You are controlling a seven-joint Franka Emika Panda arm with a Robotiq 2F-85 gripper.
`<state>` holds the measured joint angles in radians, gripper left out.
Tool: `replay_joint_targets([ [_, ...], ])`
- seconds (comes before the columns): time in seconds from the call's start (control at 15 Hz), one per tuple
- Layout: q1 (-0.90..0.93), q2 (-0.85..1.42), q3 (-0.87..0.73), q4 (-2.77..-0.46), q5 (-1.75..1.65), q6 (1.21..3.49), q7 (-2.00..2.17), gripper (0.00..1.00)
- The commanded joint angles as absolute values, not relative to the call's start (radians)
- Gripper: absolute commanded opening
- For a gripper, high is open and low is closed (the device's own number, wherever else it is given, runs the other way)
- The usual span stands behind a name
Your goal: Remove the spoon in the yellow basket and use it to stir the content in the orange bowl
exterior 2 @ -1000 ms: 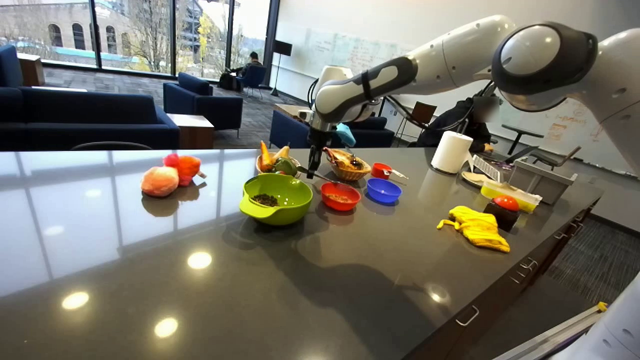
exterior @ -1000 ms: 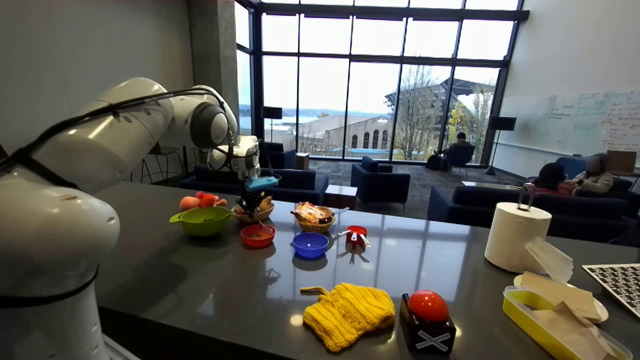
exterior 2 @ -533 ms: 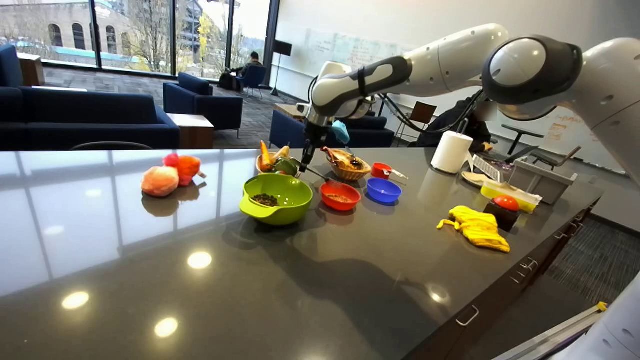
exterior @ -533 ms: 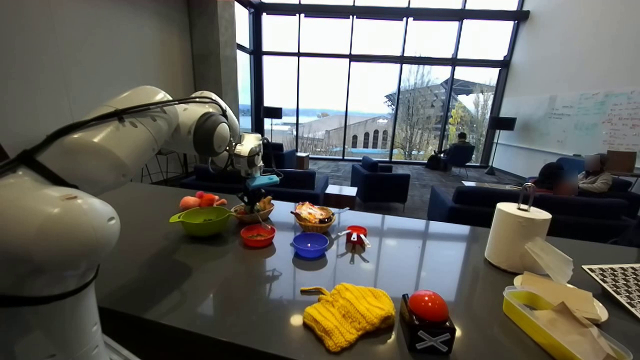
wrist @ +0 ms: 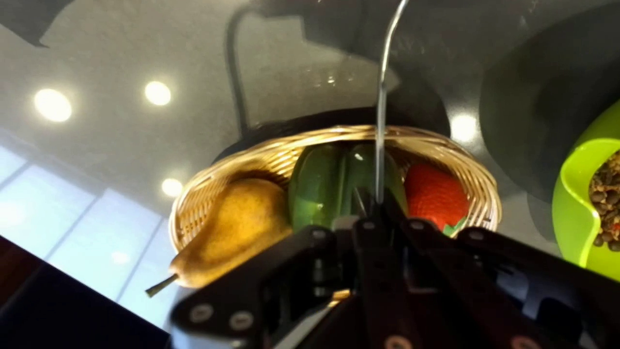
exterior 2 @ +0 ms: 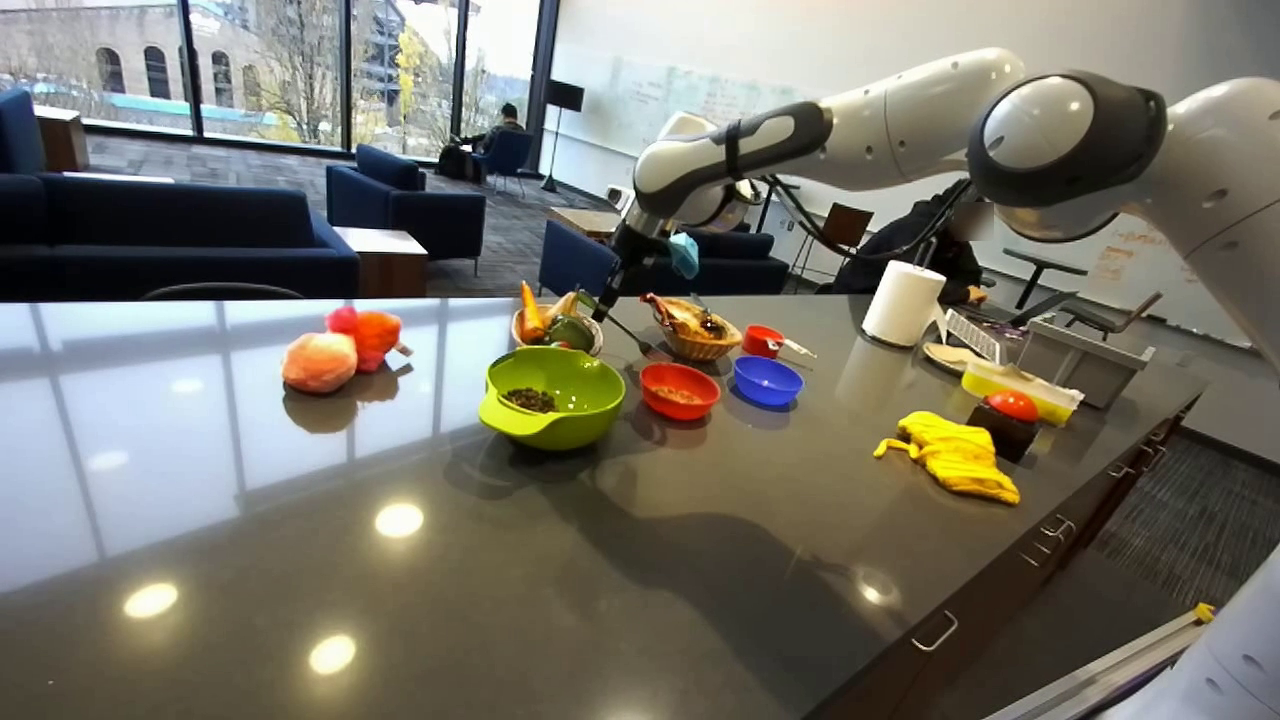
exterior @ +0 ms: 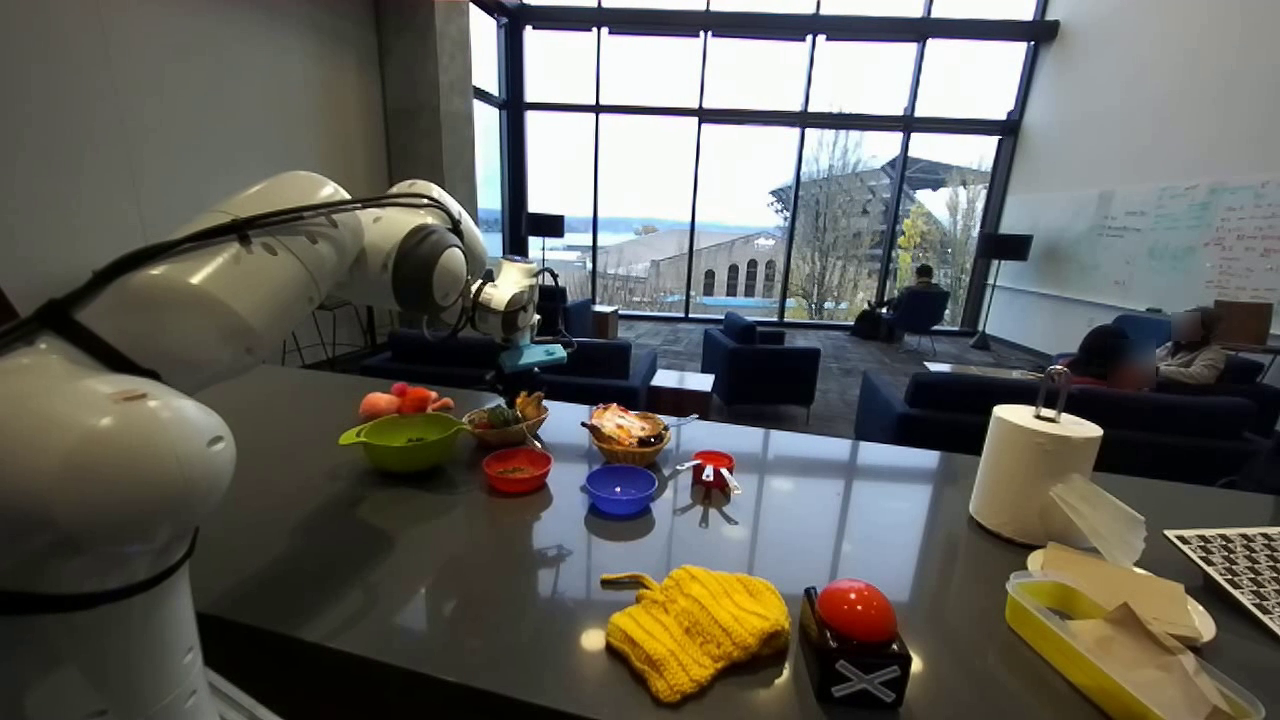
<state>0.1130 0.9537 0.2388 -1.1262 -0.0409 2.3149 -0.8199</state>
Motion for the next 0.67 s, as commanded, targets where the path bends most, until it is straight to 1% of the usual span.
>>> replay_joint_targets([
  [0.0, 0.093, 0.923, 0.257, -1.166, -0.006, 2.340, -0.812, 0.01],
  [0.33, 0.104, 0.903, 0.245, -1.185, -0.009, 2.315, -0.768, 0.01],
  [0.6, 0.090, 0.863, 0.250, -1.253, -0.002, 2.356, -0.727, 0.01],
])
